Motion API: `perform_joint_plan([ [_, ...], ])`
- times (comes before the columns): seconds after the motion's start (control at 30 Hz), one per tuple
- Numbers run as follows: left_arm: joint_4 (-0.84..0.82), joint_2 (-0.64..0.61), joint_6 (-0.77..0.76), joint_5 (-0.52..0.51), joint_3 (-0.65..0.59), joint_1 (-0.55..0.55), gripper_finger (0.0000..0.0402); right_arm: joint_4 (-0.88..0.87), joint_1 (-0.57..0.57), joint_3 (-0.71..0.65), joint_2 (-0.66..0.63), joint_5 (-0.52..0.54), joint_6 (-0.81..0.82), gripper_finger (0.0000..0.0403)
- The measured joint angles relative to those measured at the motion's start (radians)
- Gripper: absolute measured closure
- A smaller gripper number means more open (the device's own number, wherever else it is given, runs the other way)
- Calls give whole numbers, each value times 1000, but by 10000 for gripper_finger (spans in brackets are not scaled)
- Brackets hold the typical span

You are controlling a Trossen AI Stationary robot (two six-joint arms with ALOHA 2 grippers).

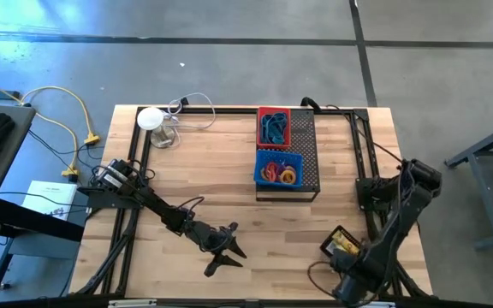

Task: Pick & Place Office Desk Supplies
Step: Put the black basket on the shelf

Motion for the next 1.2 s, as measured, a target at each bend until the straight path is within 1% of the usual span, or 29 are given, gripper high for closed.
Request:
perform_joint_plan([
  [0.1,0,0,0,0,0,0,266,-1,44,-58,0,-48,-74,282],
  [0.23,0,0,0,0,0,0,266,2,93,-112,0,-69,-157,282],
  [0.47,0,0,0,-1,0,0,266,47,127,-160,0,-14,-255,282],
  [0.73,0,0,0,-1,0,0,266,126,135,-193,1,68,-387,282],
  [1.0,0,0,1,-1,0,0,266,218,133,-263,3,80,-395,282],
  [1.2,0,0,3,-1,0,3,266,244,133,-284,3,95,-395,282],
])
